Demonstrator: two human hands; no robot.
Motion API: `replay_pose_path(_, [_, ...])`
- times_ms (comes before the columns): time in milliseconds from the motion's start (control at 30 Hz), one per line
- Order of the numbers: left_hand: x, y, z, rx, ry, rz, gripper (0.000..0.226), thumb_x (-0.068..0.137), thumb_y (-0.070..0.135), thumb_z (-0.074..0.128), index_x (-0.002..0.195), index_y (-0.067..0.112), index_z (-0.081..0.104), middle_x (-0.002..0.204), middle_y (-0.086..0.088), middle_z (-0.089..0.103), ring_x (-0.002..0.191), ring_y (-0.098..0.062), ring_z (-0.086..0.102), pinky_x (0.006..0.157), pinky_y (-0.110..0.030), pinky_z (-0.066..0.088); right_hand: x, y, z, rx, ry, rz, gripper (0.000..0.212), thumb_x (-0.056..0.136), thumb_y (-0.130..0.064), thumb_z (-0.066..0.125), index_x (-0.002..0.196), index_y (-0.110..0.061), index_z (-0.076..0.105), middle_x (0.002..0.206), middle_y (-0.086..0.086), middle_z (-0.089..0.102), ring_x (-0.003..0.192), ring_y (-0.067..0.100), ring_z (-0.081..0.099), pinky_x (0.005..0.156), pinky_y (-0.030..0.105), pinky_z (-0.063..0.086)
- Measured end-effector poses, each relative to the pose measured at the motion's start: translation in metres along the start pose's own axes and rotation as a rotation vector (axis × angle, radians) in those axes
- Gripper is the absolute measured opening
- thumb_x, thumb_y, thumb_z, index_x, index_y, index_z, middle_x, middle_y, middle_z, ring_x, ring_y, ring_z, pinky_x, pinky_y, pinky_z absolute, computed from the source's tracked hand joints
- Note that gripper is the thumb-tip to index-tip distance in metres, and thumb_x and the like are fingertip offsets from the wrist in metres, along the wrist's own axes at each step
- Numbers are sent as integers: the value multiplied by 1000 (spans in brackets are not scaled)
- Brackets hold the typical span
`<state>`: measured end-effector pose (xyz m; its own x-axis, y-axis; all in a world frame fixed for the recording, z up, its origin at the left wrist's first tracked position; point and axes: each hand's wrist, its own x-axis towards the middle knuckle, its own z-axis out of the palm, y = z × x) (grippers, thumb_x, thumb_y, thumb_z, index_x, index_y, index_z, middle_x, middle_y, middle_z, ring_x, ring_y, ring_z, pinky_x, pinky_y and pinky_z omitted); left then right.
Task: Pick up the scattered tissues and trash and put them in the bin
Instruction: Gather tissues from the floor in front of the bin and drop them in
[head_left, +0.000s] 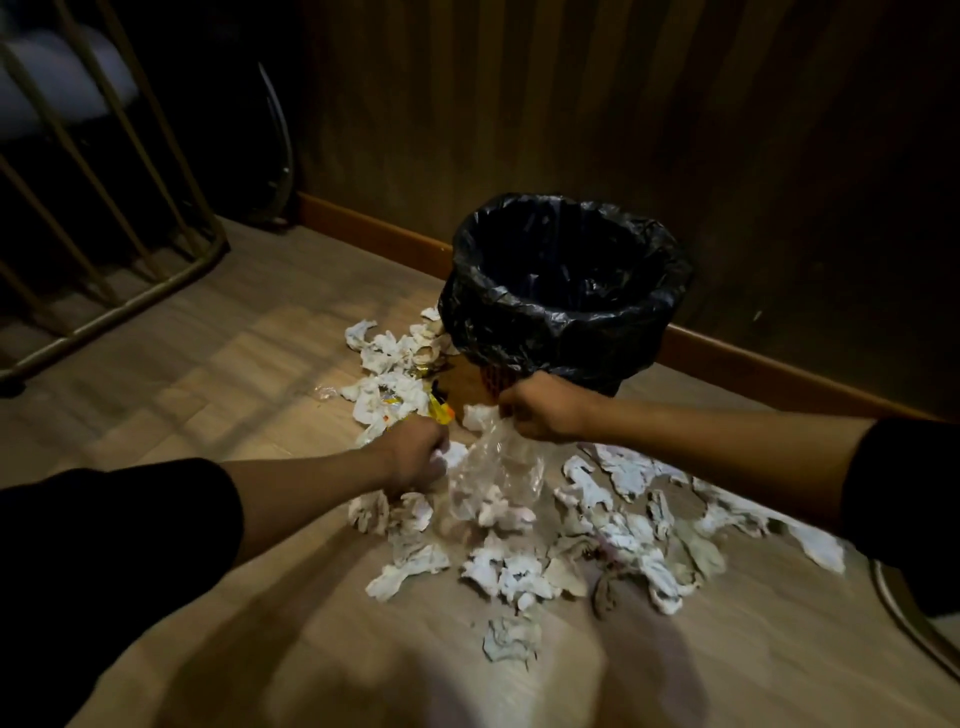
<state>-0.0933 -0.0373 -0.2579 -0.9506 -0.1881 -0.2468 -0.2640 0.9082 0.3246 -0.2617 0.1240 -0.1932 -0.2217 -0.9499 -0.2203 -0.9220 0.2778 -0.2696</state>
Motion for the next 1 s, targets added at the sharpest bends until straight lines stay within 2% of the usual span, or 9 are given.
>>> replay_pose_path(100, [-4, 5, -26, -87, 93, -2, 9, 72, 22, 54, 75, 14, 52, 66, 2, 50, 66, -21, 47, 59, -31, 38, -6, -12, -27, 12, 107, -24, 25, 83, -16, 63, 106, -19, 70, 91, -3, 71, 77, 12, 66, 67, 25, 52])
replay_pose_path(233, [-5, 9, -57, -335, 213, -27, 19, 75, 25, 67, 62, 20, 54, 59, 7, 52, 55, -5, 45, 53, -23, 35, -12, -21, -72, 104, 228, -16, 21, 83, -19, 72, 103, -19, 75, 87, -9, 68, 78, 4, 60, 69, 17, 42])
replay_pose_path(367, [-5, 22, -89, -710, 359, -81, 7, 79, 16, 70, 81, 10, 69, 71, -3, 69, 64, -14, 64, 56, -26, 51, -13, -2, -119, 648, 286, 180, 10, 85, -12, 74, 95, -14, 76, 96, 5, 74, 88, 14, 68, 81, 27, 56])
replay_pose_path(467, [7, 41, -117, -857, 549, -151, 17, 78, 21, 67, 76, 6, 60, 72, -12, 62, 67, -28, 64, 63, -36, 53, -10, 21, -140, 886, 417, 299, 10, 87, -7, 71, 95, -4, 75, 91, 9, 71, 79, 14, 65, 71, 25, 53])
replay_pose_path(533, [25, 52, -137, -929, 669, -212, 15, 77, 22, 69, 69, 14, 59, 72, -8, 63, 70, -22, 62, 67, -34, 51, -2, 39, -146, 977, 541, 413, 5, 88, -6, 70, 91, -5, 74, 85, 7, 68, 74, 13, 61, 65, 24, 51])
replay_pose_path(633, [55, 68, -164, -1042, 785, -273, 11, 75, 25, 73, 68, 20, 67, 80, 1, 69, 83, -18, 66, 82, -33, 54, 9, 72, -142, 1091, 668, 602, 16, 85, -10, 73, 99, -2, 72, 102, 14, 72, 90, 25, 69, 84, 41, 60])
replay_pose_path(833, [114, 100, -173, -947, 580, -177, 2, 84, 24, 68, 83, 22, 68, 93, 2, 65, 88, -17, 61, 84, -32, 49, -10, 95, -138, 1299, 610, 666, 48, 89, -18, 69, 131, -4, 50, 135, 19, 55, 105, 35, 69, 74, 41, 63])
replay_pose_path(933, [122, 113, -164, -763, 409, -93, 34, 91, 23, 60, 125, 19, 61, 111, -2, 62, 101, -21, 61, 90, -39, 53, -37, 91, -135, 1213, 646, 669, 46, 97, -12, 58, 138, 3, 44, 138, 22, 52, 110, 37, 66, 84, 44, 61])
replay_pose_path(1000, [112, 120, -154, -554, 443, 22, 41, 94, 21, 57, 135, 17, 54, 121, -5, 62, 104, -19, 62, 93, -39, 53, -60, 90, -127, 1167, 692, 659, 33, 99, -8, 53, 129, 5, 52, 131, 20, 57, 109, 32, 67, 87, 42, 60])
